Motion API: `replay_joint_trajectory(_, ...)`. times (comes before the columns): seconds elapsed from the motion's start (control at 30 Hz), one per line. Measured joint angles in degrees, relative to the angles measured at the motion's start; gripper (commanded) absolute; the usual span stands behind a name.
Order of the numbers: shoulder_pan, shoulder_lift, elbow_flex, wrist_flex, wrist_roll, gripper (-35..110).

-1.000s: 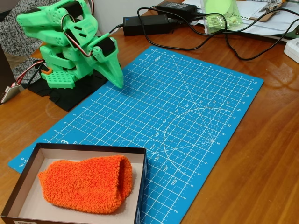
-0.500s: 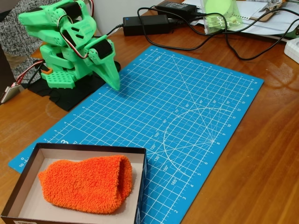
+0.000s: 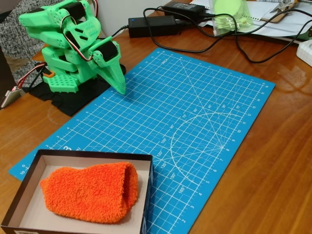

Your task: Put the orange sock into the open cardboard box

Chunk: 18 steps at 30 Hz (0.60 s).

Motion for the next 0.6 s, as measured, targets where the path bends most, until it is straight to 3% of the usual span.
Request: replay_joint_trajectory(0.6, -0.97, 0.0, 0.0, -0.35, -0.53, 0)
